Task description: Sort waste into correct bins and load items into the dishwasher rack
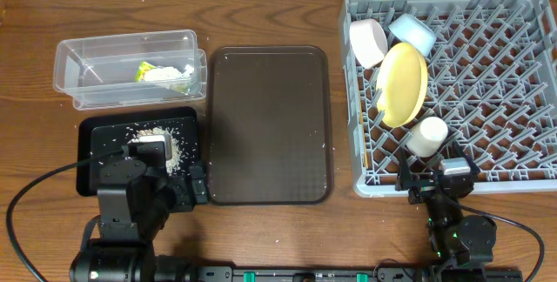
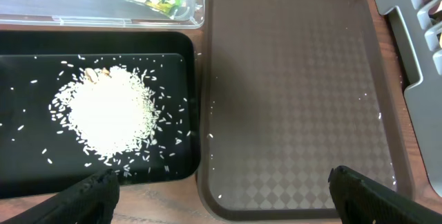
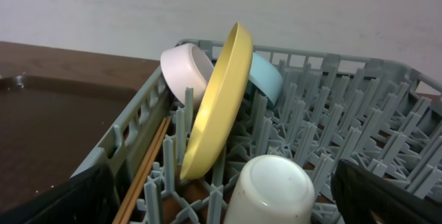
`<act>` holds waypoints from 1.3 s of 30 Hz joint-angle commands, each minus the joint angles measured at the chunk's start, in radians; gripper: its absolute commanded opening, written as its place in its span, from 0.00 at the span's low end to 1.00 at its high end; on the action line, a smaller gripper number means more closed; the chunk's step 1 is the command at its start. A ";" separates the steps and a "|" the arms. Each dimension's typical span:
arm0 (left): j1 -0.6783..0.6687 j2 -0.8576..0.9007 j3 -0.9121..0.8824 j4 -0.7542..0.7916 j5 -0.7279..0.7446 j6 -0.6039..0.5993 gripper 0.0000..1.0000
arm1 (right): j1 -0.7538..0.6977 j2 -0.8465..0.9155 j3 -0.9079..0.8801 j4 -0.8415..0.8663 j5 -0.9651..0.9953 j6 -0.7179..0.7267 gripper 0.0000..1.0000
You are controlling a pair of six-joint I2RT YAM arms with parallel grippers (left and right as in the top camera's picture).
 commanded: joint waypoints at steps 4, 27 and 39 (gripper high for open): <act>-0.002 -0.004 -0.003 0.001 -0.012 0.002 0.99 | 0.011 -0.007 -0.001 -0.005 0.006 0.010 0.99; -0.002 -0.004 -0.003 0.001 -0.012 0.002 0.99 | 0.011 -0.007 -0.001 -0.005 0.006 0.010 0.99; 0.019 -0.186 -0.163 0.095 -0.118 0.022 0.99 | 0.011 -0.007 -0.001 -0.005 0.006 0.010 0.99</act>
